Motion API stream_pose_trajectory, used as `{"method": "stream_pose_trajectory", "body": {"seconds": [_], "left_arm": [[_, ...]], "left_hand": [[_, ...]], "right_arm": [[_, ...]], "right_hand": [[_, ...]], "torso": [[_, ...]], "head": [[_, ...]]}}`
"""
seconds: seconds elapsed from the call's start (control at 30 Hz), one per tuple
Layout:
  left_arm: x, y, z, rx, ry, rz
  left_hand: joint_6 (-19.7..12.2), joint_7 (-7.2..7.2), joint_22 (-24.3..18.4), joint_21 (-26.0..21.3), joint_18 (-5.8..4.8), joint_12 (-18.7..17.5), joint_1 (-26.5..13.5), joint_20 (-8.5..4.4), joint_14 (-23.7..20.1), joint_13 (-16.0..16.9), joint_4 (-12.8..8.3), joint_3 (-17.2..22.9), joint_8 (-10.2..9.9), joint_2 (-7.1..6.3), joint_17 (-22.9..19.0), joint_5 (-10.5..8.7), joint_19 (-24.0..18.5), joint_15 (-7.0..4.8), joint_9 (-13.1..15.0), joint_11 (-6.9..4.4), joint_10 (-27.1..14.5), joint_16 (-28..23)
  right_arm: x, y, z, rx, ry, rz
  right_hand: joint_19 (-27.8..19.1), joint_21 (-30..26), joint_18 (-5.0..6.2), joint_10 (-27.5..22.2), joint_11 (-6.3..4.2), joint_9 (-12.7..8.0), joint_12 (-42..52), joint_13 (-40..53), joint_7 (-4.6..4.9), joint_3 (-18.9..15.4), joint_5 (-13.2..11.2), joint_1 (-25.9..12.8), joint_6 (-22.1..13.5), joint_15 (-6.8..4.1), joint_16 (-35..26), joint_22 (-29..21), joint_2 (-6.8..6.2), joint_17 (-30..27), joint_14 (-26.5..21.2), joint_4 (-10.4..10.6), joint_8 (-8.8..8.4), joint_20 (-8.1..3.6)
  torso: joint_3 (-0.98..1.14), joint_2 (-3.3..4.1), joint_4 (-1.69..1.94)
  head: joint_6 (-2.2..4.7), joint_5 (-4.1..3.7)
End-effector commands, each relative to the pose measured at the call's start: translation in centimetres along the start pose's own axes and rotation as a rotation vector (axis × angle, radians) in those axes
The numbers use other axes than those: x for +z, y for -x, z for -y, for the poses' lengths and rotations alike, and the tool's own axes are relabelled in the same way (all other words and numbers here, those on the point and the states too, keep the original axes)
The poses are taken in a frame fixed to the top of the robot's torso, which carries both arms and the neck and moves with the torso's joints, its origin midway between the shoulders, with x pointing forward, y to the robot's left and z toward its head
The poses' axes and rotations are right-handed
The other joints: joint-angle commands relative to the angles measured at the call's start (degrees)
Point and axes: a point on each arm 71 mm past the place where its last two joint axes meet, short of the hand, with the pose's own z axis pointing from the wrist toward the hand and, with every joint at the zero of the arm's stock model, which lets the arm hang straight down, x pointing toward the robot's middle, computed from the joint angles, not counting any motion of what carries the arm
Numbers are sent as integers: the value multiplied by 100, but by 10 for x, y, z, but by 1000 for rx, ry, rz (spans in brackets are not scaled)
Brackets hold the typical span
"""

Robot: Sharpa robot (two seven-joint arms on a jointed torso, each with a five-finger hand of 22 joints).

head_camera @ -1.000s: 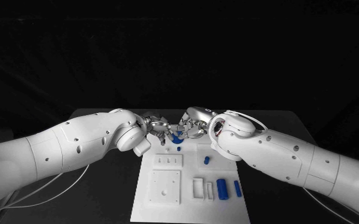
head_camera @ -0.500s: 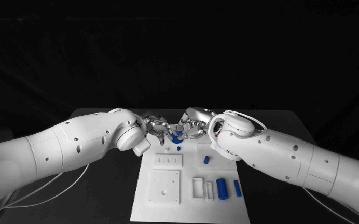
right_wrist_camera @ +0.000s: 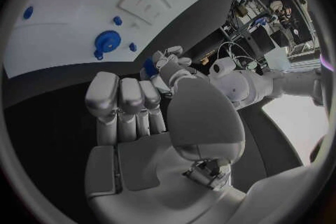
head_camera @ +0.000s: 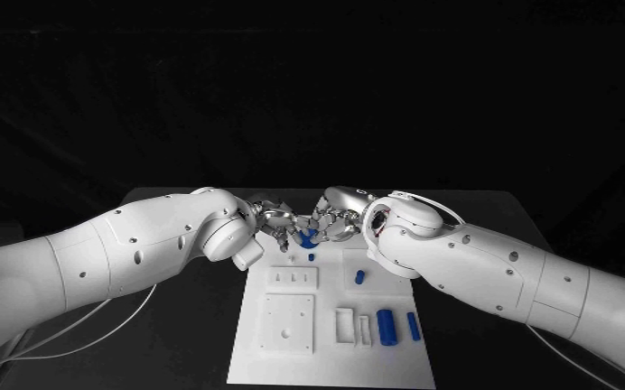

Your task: Assemble the parts on the task board

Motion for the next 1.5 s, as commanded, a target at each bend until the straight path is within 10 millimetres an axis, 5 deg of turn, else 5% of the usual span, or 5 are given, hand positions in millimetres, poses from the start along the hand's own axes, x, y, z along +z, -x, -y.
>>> {"method": "stream_pose_trajectory", "body": {"seconds": [0.03,0.17,0.4,0.97,1.5], "left_arm": [[0,-6,3,9,-7,-41],[0,-6,2,14,-5,-44],[0,-4,1,15,1,-38],[-1,-9,1,55,18,-83],[-1,-7,0,51,16,-66]], "left_hand": [[-31,-11,32,-36,-63,-51,39,8,-49,-18,-260,266,41,39,-9,151,-3,7,-11,-24,15,-24],[-48,-2,71,-50,-57,-79,-22,10,-54,-39,-344,377,45,11,-10,413,-4,9,-3,-21,20,-27],[-52,-1,126,-83,-54,-99,-138,14,-56,-53,-389,461,42,-27,-16,462,-1,12,21,-18,26,-38],[102,40,186,-265,-77,-56,-284,29,-57,-4,241,-276,33,-443,-29,-88,58,28,-788,-4,-3,-67],[65,26,296,-341,-77,-104,53,25,-64,-30,100,-80,38,-131,-28,92,84,25,-848,-2,-4,-70]], "right_arm": [[1,-1,-3,-9,10,-8],[1,-1,-2,-9,7,-8],[0,0,-1,-10,5,-9],[1,-1,-2,-10,4,-12],[1,-2,-1,-13,4,-24]], "right_hand": [[169,-13,-9,-24,-29,27,-24,-4,-11,-1,22,13,53,-30,-21,736,71,-4,3,13,9,12],[170,-14,-9,-27,-30,28,-24,-6,-13,-8,25,17,57,-30,-21,736,84,-1,3,12,11,12],[171,-16,-9,-30,-31,31,-28,-9,-15,-10,25,18,66,-31,-22,736,89,-2,3,9,12,12],[171,-17,-10,-29,-35,36,-24,-8,-21,-16,25,20,87,-32,-24,736,97,-2,2,4,13,11],[171,-17,-10,-29,-35,36,-24,-8,-21,-16,25,20,87,-32,-24,736,97,-2,2,4,13,11]], "torso": [[3,1,1],[3,3,2],[3,2,0],[1,2,6],[2,1,-2]], "head": [[-8,1],[-10,2],[-13,1],[-37,-8],[-34,-16]]}}
